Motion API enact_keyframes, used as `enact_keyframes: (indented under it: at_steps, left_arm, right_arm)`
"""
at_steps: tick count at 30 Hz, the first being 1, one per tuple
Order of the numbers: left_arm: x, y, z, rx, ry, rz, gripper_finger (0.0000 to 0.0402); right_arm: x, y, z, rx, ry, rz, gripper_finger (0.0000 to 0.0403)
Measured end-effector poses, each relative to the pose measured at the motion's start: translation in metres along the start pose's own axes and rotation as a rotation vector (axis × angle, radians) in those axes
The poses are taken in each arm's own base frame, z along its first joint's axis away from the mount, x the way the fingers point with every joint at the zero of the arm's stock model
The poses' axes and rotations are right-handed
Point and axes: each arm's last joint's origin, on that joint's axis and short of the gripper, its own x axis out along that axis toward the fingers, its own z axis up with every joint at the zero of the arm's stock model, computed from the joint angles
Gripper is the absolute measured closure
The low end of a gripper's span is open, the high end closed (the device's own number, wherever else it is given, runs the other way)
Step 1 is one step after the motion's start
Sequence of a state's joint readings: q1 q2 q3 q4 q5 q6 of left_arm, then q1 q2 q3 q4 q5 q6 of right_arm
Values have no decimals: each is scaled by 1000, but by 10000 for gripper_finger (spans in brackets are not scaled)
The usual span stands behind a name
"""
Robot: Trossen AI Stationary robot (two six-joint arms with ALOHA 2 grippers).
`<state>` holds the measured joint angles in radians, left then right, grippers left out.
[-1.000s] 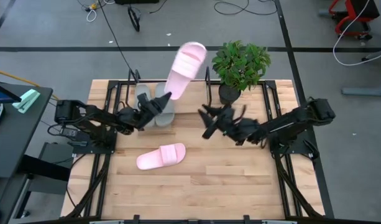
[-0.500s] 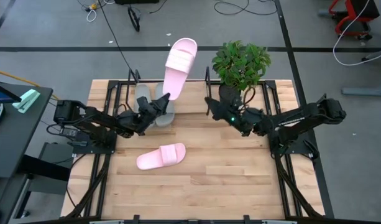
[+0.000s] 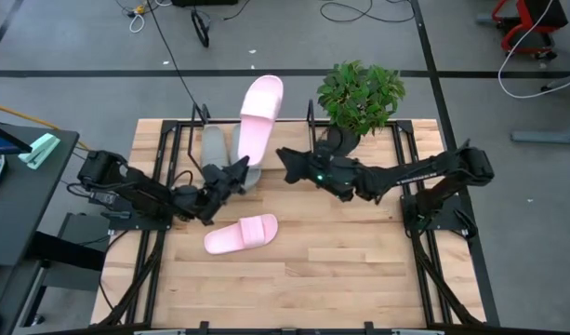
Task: Pick and place slides into the shelf
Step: Put the right pink slide on the shelf
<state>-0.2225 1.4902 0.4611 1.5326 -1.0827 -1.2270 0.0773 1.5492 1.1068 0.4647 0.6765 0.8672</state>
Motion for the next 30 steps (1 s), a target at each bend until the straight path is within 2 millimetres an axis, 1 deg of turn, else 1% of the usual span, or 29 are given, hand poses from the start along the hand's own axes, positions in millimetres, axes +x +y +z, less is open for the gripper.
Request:
enact_keyframes:
  at_steps: [2, 4, 6, 9, 14, 19, 23, 26, 30]
  left_arm:
    - [-5, 0, -2, -37, -11, 14, 346]
    - [-8, -1, -4, -64, -16, 24, 344]
    - [-12, -1, -5, -73, -10, 31, 344]
    - [-14, -3, -9, -75, -5, 38, 347]
    - [-12, -8, -19, -53, 18, 44, 342]
    - [-11, -7, -21, -25, 26, 54, 346]
    - [-11, -7, -21, -21, 28, 56, 346]
    - [-11, -7, -21, -19, 28, 55, 341]
    - [-11, -6, -21, -19, 28, 58, 345]
  right_arm:
    - [3, 1, -2, 25, 25, -26, 236]
    - [5, 1, -1, 104, 37, -26, 236]
    - [9, -2, -2, 187, 56, -22, 235]
    - [13, -11, -7, 234, 96, -57, 235]
    - [19, -17, -16, 247, 180, -52, 222]
    - [18, -16, -14, 244, 178, -46, 187]
    - [19, -16, -11, 281, 171, -45, 165]
    - [19, -16, -11, 314, 174, -46, 161]
    - [19, -17, -10, 333, 172, -50, 174]
